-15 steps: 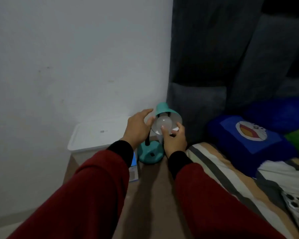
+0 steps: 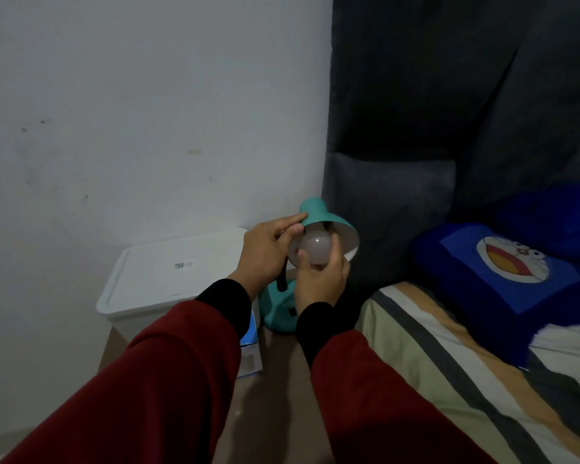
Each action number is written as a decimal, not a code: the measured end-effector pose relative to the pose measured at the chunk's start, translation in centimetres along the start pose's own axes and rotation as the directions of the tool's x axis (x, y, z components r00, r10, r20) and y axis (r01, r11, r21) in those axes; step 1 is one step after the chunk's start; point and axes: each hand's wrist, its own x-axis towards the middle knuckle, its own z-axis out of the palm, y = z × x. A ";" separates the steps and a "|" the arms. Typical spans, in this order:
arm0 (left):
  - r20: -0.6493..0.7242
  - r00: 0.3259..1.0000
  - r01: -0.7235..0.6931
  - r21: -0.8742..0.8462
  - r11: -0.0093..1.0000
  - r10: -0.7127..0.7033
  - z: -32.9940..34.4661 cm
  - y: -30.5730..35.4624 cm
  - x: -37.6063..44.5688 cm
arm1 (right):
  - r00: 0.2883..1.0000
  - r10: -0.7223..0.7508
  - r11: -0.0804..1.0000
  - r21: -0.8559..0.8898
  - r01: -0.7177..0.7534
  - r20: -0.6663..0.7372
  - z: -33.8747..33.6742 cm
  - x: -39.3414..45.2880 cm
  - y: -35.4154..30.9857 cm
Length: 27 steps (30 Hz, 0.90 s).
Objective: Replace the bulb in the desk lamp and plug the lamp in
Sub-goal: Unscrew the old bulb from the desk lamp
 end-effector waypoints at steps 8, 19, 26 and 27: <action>-0.002 1.000 0.029 -0.019 0.999 -0.029 0.0 0.1 0.0 | 0.998 0.055 0.998 0.037 -0.054 -0.043 0.1 0.2 -0.2; 0.003 1.000 0.024 -0.001 1.000 -0.024 0.0 0.1 0.2 | 0.989 0.130 0.989 0.078 -0.124 -0.069 0.4 0.0 0.0; 0.023 0.999 0.037 -0.015 0.999 -0.037 -0.1 0.2 0.2 | 0.995 0.042 0.998 0.057 -0.037 -0.092 -0.3 0.3 -0.5; 0.022 0.999 0.038 -0.015 0.999 -0.038 0.0 0.2 0.3 | 0.992 0.076 0.994 0.083 -0.068 -0.096 -0.2 0.3 -0.5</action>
